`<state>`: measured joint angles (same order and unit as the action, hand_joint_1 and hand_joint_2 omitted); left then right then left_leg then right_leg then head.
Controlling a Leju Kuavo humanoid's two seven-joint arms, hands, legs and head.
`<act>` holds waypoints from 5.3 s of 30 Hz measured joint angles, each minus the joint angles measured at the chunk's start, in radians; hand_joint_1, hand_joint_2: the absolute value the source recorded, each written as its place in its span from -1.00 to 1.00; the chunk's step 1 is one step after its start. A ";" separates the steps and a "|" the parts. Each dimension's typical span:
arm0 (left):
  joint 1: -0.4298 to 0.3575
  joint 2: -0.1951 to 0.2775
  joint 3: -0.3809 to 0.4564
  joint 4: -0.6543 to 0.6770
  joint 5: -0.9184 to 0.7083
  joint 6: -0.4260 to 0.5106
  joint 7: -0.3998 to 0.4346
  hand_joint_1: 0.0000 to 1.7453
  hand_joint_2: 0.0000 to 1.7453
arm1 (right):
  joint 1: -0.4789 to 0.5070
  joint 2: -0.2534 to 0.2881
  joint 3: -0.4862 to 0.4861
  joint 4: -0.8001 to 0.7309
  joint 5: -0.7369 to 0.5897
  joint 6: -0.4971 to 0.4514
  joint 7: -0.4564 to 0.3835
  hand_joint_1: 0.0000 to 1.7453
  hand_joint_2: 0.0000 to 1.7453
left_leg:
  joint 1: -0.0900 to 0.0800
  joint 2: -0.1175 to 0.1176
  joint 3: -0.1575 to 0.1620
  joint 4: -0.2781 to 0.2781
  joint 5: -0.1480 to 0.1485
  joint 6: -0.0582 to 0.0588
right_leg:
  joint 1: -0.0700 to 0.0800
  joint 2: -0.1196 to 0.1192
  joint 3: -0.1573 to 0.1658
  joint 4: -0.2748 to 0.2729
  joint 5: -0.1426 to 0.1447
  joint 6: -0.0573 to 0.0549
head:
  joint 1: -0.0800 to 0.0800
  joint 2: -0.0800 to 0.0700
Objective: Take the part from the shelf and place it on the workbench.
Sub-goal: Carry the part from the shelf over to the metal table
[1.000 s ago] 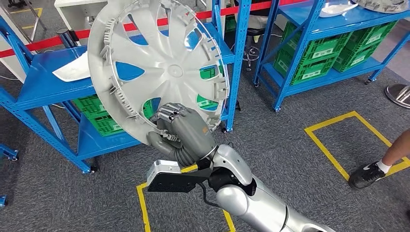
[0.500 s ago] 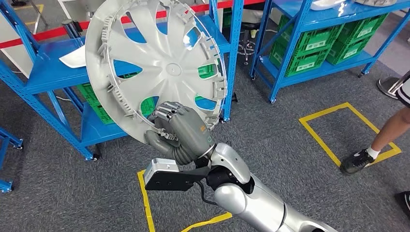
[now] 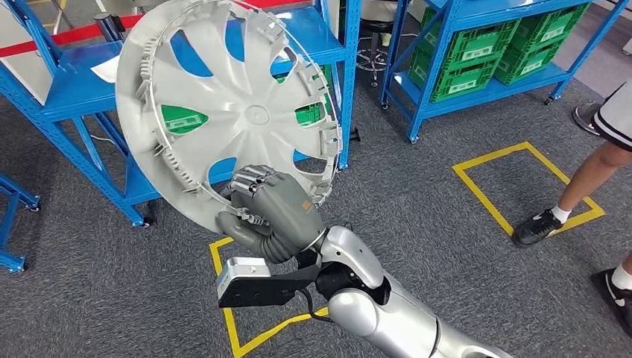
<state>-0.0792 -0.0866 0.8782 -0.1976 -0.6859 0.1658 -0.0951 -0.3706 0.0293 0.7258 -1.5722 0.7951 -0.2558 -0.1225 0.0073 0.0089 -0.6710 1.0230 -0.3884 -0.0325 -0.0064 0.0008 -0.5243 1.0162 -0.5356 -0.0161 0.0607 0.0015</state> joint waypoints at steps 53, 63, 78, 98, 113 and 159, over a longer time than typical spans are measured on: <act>-0.024 0.000 0.008 0.002 -0.069 -0.024 0.003 -1.00 1.00 | -0.002 -0.040 -0.003 0.020 0.016 -0.052 0.037 1.00 1.00 | -0.012 0.001 0.111 -0.045 -0.077 0.058 | -0.002 -0.002 -0.220 0.249 -0.046 0.033 | -0.005 0.000; -0.028 -0.001 -0.002 0.002 -0.092 -0.033 -0.022 -1.00 1.00 | 0.005 -0.055 -0.002 0.019 0.075 -0.071 0.027 1.00 1.00 | -0.004 -0.040 -0.020 0.005 0.012 0.006 | -0.004 0.032 0.038 -0.001 -0.040 -0.003 | -0.005 0.000; -0.024 -0.002 -0.008 0.004 -0.094 -0.028 -0.019 -1.00 1.00 | 0.022 -0.069 -0.001 0.019 0.094 -0.086 0.026 1.00 1.00 | -0.007 0.033 0.106 -0.014 -0.092 0.022 | -0.001 -0.100 -0.018 0.001 0.020 0.018 | -0.012 0.000; -0.017 -0.008 -0.009 0.005 -0.096 -0.021 -0.019 -1.00 1.00 | 0.028 -0.074 -0.001 0.019 0.099 -0.087 0.024 1.00 1.00 | 0.000 -0.025 -0.061 0.215 -0.159 -0.014 | -0.006 -0.015 -0.029 0.003 0.026 -0.023 | -0.022 0.000; 0.000 -0.008 0.012 0.005 -0.025 -0.001 -0.036 -1.00 1.00 | 0.015 -0.039 0.020 0.021 0.114 -0.011 0.002 1.00 1.00 | 0.002 -0.024 0.064 -0.013 -0.060 0.042 | -0.008 -0.017 -0.112 0.210 -0.100 0.028 | -0.013 0.000; 0.019 -0.030 0.039 0.005 -0.038 0.003 -0.035 -1.00 1.00 | 0.004 -0.001 0.062 -0.010 0.145 0.037 0.015 1.00 1.00 | 0.006 -0.026 -0.056 0.208 -0.160 -0.016 | -0.005 -0.020 -0.040 0.006 0.039 -0.026 | -0.023 0.000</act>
<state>-0.0602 -0.1170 0.9176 -0.1928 -0.7240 0.1690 -0.1296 -0.3662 0.0278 0.7881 -1.5824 0.9403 -0.2185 -0.1072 0.0135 -0.0173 -0.7268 1.2310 -0.5486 -0.0482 -0.0114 -0.0197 -0.5641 1.0223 -0.4970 -0.0419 0.0378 0.0015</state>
